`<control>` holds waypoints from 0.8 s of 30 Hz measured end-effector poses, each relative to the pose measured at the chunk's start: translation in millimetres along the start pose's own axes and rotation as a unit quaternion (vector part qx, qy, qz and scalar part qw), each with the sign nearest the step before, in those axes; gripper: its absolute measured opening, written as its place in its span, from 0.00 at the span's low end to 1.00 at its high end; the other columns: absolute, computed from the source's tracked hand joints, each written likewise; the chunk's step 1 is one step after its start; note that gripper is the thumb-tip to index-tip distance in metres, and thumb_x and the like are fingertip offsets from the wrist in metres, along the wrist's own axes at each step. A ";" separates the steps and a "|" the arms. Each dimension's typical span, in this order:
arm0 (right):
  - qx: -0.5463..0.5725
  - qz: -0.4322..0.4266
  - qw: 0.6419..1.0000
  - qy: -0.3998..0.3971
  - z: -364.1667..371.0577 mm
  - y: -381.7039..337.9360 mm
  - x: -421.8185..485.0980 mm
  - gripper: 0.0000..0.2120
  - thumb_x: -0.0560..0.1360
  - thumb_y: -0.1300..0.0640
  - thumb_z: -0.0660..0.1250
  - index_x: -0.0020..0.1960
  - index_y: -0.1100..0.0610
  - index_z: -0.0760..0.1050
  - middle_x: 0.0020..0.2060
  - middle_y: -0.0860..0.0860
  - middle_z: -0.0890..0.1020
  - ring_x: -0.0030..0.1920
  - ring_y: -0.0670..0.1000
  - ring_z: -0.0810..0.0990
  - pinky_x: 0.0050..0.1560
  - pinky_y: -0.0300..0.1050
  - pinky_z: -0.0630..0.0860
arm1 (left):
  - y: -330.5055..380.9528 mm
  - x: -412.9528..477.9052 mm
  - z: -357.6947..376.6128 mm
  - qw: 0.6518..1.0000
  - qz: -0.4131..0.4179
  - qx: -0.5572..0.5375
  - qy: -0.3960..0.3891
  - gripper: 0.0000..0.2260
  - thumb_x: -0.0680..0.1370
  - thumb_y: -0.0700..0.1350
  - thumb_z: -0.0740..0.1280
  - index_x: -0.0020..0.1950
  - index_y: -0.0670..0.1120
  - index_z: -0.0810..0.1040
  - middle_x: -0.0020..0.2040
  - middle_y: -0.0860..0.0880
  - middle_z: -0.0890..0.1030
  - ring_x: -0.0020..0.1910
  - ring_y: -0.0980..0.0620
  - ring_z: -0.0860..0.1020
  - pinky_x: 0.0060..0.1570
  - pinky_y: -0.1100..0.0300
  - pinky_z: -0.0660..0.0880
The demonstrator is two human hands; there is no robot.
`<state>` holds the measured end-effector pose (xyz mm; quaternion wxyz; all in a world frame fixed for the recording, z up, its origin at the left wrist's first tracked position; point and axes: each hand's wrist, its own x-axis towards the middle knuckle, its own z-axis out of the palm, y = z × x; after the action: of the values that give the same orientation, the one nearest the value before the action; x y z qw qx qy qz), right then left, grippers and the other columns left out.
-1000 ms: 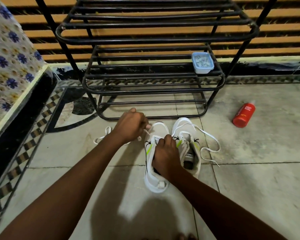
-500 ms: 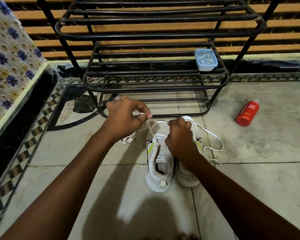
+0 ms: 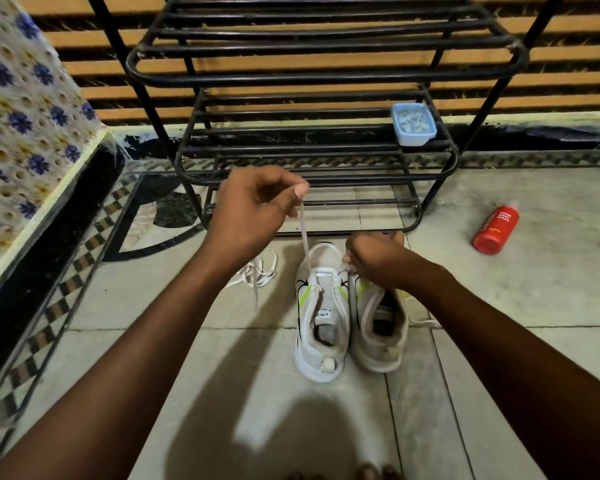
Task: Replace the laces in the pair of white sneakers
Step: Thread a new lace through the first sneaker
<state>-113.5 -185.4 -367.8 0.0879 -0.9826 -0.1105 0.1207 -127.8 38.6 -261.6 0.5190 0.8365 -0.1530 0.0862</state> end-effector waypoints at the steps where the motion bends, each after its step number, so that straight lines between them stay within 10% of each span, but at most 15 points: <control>1: 0.022 0.002 1.000 -0.008 -10.3 -0.9 -6.7 0.09 0.80 0.54 0.61 0.41 0.51 0.70 0.41 0.42 0.76 0.57 0.52 0.72 0.51 0.53 0.58 | 5.9 -0.2 0.2 1.000 0.001 -0.012 0.002 0.04 0.80 0.40 0.72 0.50 0.40 0.86 0.40 0.45 0.86 0.37 0.49 0.84 0.44 0.51 0.83; 6: 0.173 -0.008 0.984 0.031 -66.3 -10.3 -36.1 0.13 0.81 0.50 0.62 0.42 0.55 0.75 0.37 0.52 0.82 0.41 0.54 0.82 0.45 0.47 0.78 | 40.8 1.1 -6.1 0.996 -0.038 -0.076 -0.013 0.05 0.79 0.38 0.72 0.50 0.36 0.85 0.41 0.40 0.85 0.33 0.55 0.81 0.34 0.66 0.76; 10: 0.219 -0.008 0.969 0.112 -111.4 -17.9 -55.7 0.12 0.80 0.57 0.64 0.39 0.55 0.79 0.27 0.47 0.79 0.28 0.40 0.77 0.31 0.39 0.71 | 69.9 6.0 -21.0 0.979 -0.109 -0.171 -0.037 0.07 0.80 0.37 0.71 0.54 0.36 0.84 0.44 0.39 0.85 0.38 0.51 0.82 0.41 0.61 0.81; 17: 0.411 -0.061 0.893 0.176 -187.2 -31.3 -90.4 0.10 0.81 0.62 0.64 0.46 0.64 0.81 0.31 0.55 0.83 0.28 0.49 0.75 0.27 0.39 0.71 | 112.5 18.3 -47.8 0.957 -0.160 -0.229 -0.084 0.10 0.84 0.39 0.64 0.58 0.38 0.83 0.50 0.42 0.87 0.41 0.50 0.85 0.37 0.63 0.81; 24: 0.492 -0.081 0.843 0.202 -233.8 -47.2 -105.2 0.09 0.81 0.63 0.64 0.47 0.63 0.81 0.35 0.57 0.85 0.27 0.48 0.76 0.26 0.39 0.72 | 121.7 29.5 -56.9 0.955 -0.161 -0.223 -0.111 0.11 0.83 0.34 0.63 0.62 0.40 0.80 0.53 0.43 0.87 0.55 0.47 0.86 0.56 0.54 0.82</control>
<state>-162.3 -199.4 -112.1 0.5899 -0.8004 -0.0951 -0.0491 -141.3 34.1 -124.8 0.6791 0.7175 -0.0876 -0.1281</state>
